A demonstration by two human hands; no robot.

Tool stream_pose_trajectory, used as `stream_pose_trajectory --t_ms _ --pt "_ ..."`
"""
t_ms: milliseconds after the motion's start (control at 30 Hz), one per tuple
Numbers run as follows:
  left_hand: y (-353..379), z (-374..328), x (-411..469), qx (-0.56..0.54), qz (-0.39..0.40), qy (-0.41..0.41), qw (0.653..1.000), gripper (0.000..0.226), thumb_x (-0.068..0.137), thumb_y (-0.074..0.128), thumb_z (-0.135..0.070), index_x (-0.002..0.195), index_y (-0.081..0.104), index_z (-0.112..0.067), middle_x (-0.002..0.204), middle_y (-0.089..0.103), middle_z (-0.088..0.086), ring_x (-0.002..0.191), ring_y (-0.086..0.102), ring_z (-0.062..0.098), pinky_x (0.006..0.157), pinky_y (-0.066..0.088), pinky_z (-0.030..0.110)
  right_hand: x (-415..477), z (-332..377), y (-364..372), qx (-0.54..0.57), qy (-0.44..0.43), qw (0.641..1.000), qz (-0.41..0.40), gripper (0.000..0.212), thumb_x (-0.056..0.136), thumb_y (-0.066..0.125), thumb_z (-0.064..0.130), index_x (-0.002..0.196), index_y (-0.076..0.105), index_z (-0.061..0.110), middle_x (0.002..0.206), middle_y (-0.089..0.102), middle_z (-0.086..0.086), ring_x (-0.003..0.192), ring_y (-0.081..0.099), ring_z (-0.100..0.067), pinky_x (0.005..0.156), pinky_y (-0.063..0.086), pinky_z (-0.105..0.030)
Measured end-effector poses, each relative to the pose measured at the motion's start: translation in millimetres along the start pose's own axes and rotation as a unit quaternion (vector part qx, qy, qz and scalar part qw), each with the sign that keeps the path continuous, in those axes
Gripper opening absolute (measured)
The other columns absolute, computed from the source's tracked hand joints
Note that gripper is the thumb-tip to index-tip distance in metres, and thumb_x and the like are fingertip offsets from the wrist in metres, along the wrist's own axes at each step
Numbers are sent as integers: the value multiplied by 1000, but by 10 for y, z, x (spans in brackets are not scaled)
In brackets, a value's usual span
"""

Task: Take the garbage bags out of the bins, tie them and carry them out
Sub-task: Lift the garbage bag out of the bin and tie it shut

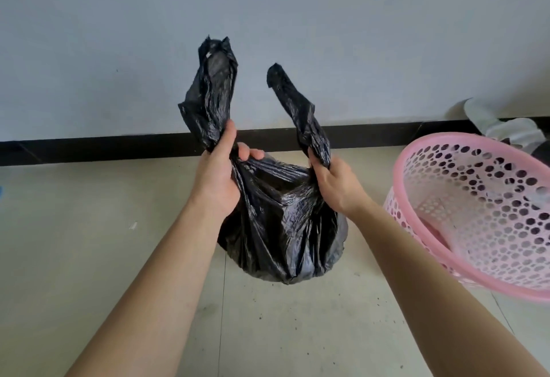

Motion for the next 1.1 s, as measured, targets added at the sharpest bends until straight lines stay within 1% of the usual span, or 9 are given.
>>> stream_pose_trajectory --t_ms 133,267,400,500,667,800,867,967,1100 --pt "-231 41 86 -54 -53 -7 997 30 97 61 -41 94 61 -11 54 31 -4 53 41 14 78 57 39 -54 -88 53 -48 -3 999 22 38 106 38 33 72 34 17 61 39 1 58 34 -17 53 26 -33" --pt "-353 94 49 39 -34 -44 998 29 87 74 -35 76 52 -20 58 24 -7 50 30 10 55 50 25 -94 -61 78 -79 -43 995 30 37 106 38 27 71 31 18 64 39 0 61 33 -18 55 27 -33" --pt "-485 24 21 40 54 -136 988 9 90 49 -20 88 41 -16 68 28 -3 57 30 12 56 41 27 -100 20 78 -109 -88 986 89 33 107 38 26 75 36 18 66 42 1 60 36 -16 56 29 -28" --pt "-517 -27 -1 156 115 -167 967 7 92 43 -12 85 42 -14 69 34 1 56 32 14 53 38 26 -101 78 70 -147 -94 971 161 28 107 39 24 82 46 13 67 44 3 61 39 -12 57 30 -28" --pt "-406 -27 -140 323 219 -170 905 17 98 45 -3 93 61 1 76 65 11 58 53 20 56 47 28 -95 149 30 -178 -47 952 246 36 106 40 42 83 55 20 78 59 1 75 55 -16 70 42 -28" --pt "-365 21 -213 358 255 -138 887 16 89 70 -18 74 68 -18 55 43 5 52 36 18 57 42 30 -97 93 92 -194 -31 949 245 55 103 40 50 97 61 0 96 66 -23 86 60 -37 80 49 -44" --pt "-253 38 -257 363 221 -110 898 13 82 78 -40 75 73 -30 53 25 0 54 19 18 54 36 27 -115 95 121 -237 -44 939 246 48 105 43 39 80 54 -1 80 61 -21 68 52 -32 61 41 -39" --pt "-175 4 -250 316 77 -114 939 57 74 66 -66 112 70 -24 57 12 1 65 11 24 52 41 22 -141 95 142 -259 -44 938 225 51 103 47 43 64 41 11 61 45 -5 57 42 -23 51 31 -33" --pt "-248 -50 -248 220 72 -140 963 32 86 64 -58 79 72 -28 53 21 -2 50 26 16 57 38 27 -174 3 97 -28 -46 968 244 35 87 65 58 87 66 22 80 70 6 74 68 -12 74 53 -29"
Point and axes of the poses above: each hand's wrist, its own x-axis towards the middle knuckle, its own y-axis out of the palm, z = x × y, the point moved 1 cm from there along x, towards the middle knuckle
